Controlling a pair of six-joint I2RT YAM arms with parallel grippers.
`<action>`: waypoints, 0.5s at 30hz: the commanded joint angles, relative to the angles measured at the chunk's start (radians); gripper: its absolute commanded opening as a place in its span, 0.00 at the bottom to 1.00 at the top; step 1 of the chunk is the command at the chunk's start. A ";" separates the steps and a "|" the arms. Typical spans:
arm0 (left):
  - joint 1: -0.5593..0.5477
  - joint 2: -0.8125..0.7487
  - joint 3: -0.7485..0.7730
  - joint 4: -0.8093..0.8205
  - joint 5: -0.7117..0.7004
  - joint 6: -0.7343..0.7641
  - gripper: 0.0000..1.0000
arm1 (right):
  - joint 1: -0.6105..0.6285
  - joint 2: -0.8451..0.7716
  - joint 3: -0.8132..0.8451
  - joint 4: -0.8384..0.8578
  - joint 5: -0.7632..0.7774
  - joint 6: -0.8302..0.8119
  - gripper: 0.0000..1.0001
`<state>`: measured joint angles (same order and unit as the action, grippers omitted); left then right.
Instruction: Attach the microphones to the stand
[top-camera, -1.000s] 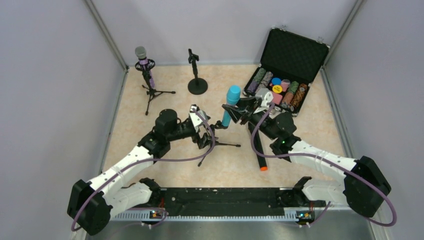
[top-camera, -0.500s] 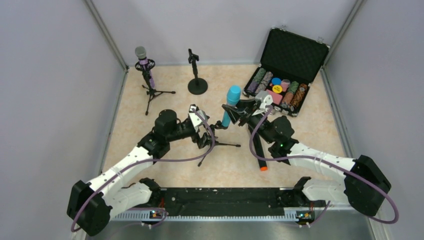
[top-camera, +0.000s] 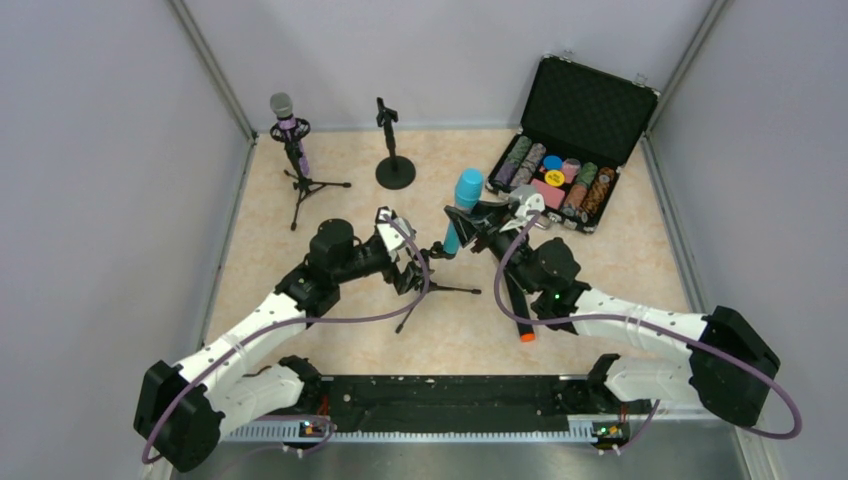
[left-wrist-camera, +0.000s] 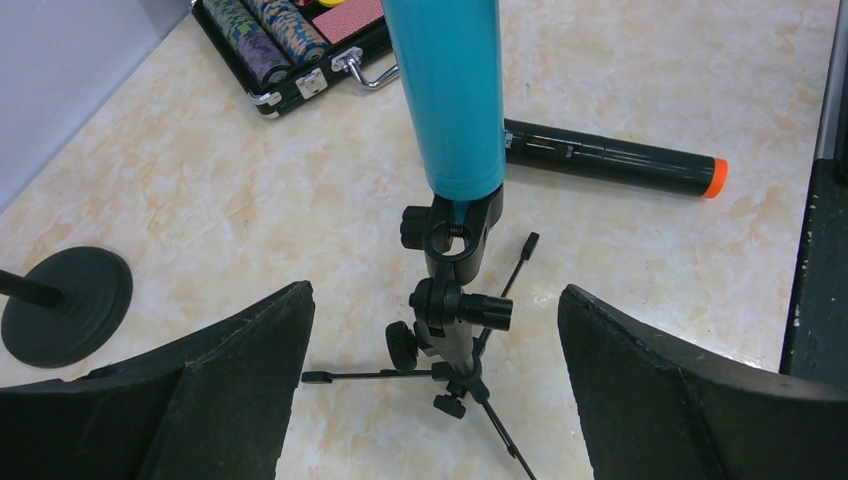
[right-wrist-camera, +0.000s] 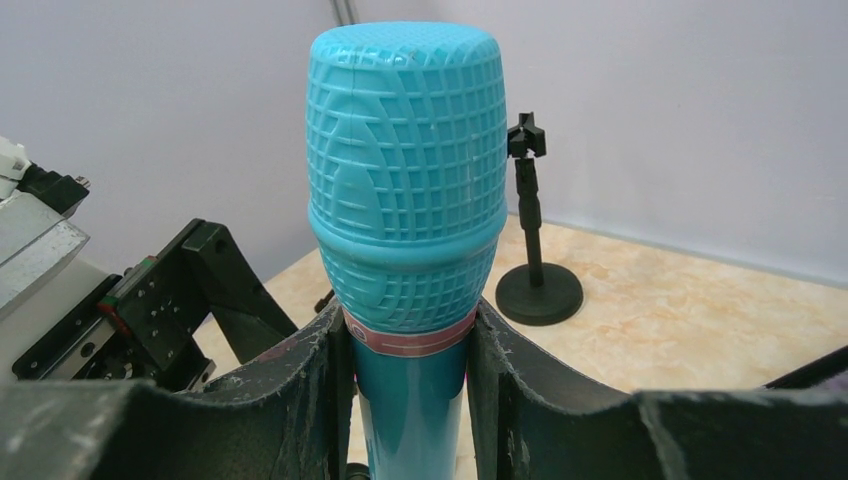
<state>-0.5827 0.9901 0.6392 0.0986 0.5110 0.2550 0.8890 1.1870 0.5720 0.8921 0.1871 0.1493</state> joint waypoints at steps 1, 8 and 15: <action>0.001 -0.009 0.005 0.062 -0.019 -0.016 0.96 | 0.057 0.110 -0.111 -0.494 0.004 0.008 0.00; 0.001 -0.019 0.005 0.062 -0.025 -0.020 0.96 | 0.079 0.127 -0.142 -0.477 0.019 0.000 0.00; 0.001 -0.029 -0.006 0.064 -0.029 -0.017 0.96 | 0.109 0.148 -0.147 -0.470 0.049 -0.020 0.00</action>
<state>-0.5827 0.9897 0.6392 0.1066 0.4873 0.2504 0.9360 1.2022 0.5560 0.9340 0.2832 0.1364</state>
